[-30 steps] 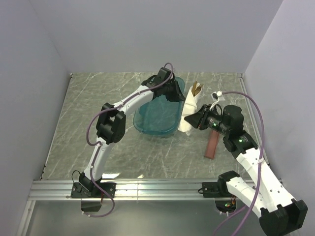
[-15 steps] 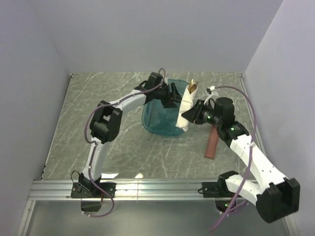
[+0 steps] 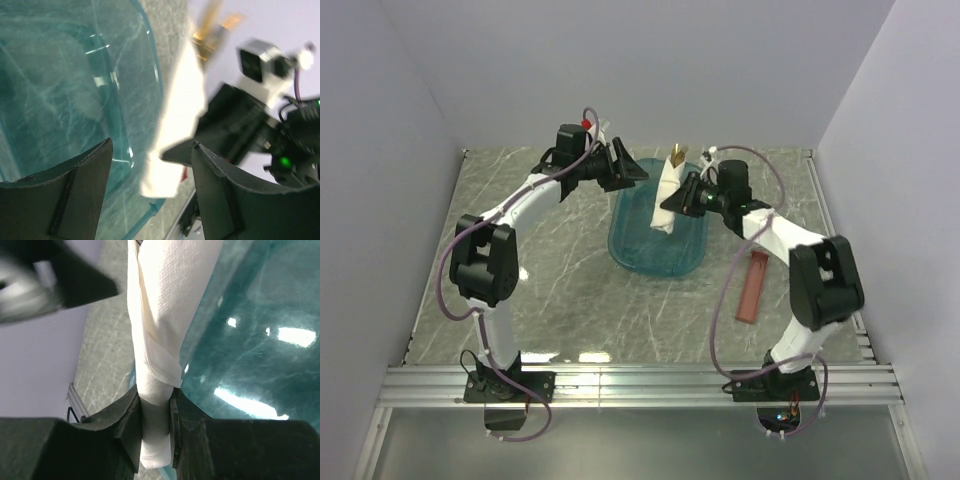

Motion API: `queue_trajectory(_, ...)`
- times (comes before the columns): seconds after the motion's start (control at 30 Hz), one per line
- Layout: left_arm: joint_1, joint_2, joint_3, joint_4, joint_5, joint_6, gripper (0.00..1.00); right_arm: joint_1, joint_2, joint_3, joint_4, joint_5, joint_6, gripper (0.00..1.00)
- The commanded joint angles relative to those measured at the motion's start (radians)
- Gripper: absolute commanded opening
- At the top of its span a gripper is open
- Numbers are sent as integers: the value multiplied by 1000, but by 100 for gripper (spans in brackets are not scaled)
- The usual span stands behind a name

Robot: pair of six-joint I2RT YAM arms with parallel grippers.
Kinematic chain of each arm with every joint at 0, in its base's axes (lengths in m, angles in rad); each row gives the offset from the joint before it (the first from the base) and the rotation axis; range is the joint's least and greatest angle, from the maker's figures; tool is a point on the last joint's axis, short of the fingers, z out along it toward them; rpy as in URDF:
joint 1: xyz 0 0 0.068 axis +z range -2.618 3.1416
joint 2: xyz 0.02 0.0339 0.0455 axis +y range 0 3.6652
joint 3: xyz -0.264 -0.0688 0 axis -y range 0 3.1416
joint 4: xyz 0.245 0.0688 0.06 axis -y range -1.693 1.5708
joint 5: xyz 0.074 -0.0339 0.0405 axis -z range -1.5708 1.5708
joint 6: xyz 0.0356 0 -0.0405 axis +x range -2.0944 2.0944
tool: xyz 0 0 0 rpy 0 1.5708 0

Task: Place the utensils on the paper napkin and roll it up

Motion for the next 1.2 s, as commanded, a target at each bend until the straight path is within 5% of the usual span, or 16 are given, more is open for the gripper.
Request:
queue_trajectory(0.0,-14,-58,-49,9,-35,90,69,1,110,85,90,-55,30,0)
queue_trajectory(0.53,-103,-141,-303,23,-232,119,54,67,386,178,27,84,75,0)
queue_trajectory(0.77,-127,-63,-278,10,-224,139,26,73,402,182,10,126,107,0)
queue_trajectory(1.17,-160,92,-172,-48,-259,184,11,70,409,140,155,68,225,0)
